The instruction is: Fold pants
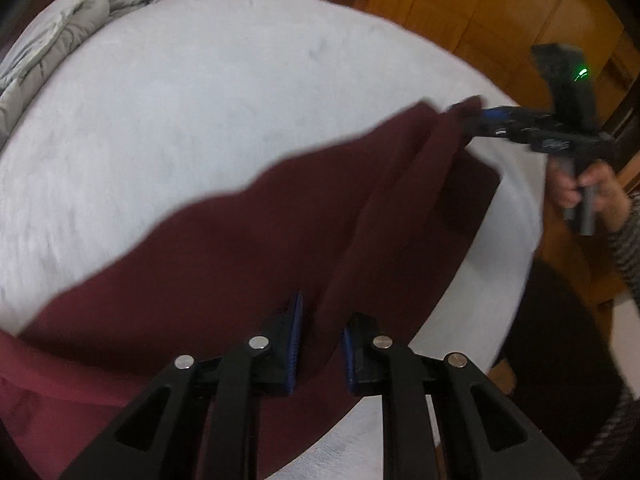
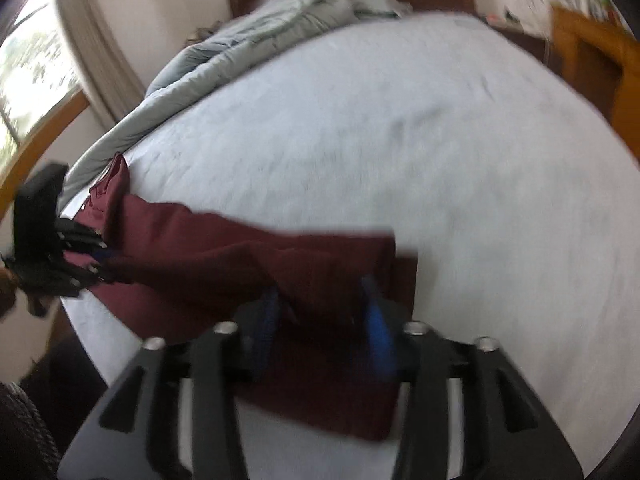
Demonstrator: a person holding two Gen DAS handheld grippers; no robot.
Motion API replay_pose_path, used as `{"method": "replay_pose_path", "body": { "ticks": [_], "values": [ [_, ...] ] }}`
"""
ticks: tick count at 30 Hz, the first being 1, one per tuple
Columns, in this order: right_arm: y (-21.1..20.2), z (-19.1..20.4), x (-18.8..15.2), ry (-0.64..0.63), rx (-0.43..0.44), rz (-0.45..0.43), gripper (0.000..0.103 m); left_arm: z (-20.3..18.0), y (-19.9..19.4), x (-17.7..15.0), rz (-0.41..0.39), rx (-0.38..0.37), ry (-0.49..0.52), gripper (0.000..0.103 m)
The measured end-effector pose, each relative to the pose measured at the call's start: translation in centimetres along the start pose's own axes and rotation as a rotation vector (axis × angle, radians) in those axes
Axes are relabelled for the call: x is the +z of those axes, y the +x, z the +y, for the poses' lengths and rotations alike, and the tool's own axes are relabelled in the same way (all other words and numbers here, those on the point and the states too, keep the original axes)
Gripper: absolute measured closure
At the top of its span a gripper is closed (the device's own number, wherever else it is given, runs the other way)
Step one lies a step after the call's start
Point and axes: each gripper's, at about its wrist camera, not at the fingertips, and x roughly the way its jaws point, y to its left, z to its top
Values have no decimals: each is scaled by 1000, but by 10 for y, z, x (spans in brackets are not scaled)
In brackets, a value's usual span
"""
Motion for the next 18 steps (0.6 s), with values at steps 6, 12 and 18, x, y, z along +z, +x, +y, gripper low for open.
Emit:
{"method": "replay_pose_path", "body": {
  "ticks": [6, 12, 18],
  "values": [
    [-25, -1, -32, 191, 111, 30, 16, 5, 20, -1, -39, 16, -59, 86],
    [-15, -23, -47, 506, 283, 62, 16, -8, 31, 6, -52, 40, -33, 84],
    [9, -24, -50, 570, 246, 112, 48, -10, 31, 3, -60, 50, -35, 81]
  ]
}}
